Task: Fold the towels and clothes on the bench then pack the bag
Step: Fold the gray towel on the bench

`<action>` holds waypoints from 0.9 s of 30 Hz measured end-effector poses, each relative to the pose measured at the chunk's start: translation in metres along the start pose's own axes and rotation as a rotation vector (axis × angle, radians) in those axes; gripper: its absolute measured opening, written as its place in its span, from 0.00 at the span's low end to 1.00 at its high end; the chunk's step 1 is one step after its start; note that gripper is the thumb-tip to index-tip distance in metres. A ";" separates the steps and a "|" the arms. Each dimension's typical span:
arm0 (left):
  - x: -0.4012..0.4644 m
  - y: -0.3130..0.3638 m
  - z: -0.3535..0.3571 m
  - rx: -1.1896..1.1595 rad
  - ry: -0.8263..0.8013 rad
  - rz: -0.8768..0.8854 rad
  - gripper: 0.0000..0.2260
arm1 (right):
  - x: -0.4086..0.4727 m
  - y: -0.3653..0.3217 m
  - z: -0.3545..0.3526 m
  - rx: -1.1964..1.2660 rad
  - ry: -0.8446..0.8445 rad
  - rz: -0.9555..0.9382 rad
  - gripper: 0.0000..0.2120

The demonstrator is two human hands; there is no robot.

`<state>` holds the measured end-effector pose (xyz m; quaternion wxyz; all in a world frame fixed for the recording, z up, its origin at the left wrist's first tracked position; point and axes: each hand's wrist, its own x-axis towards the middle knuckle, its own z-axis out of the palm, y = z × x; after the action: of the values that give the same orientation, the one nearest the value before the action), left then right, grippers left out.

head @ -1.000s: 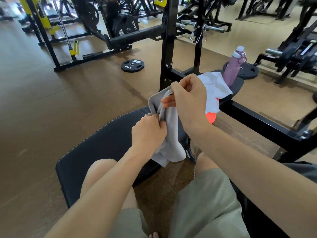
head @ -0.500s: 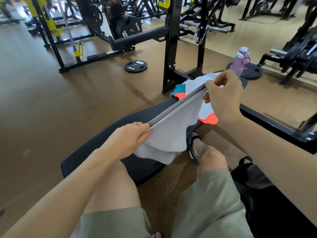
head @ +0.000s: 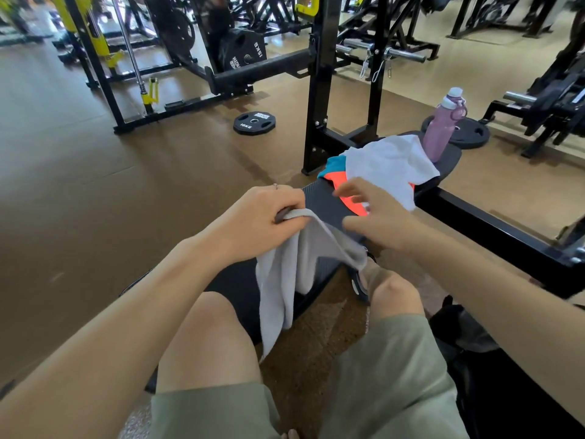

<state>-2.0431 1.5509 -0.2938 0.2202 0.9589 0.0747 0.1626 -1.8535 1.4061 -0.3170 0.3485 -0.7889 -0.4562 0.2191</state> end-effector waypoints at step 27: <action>-0.028 -0.004 0.009 -0.246 -0.020 -0.225 0.09 | -0.022 -0.007 0.024 0.238 0.037 -0.205 0.12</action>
<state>-2.0660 1.5448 -0.3113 0.3535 0.9118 0.1588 0.1355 -1.8837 1.3975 -0.3270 0.4684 -0.6953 -0.4987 0.2203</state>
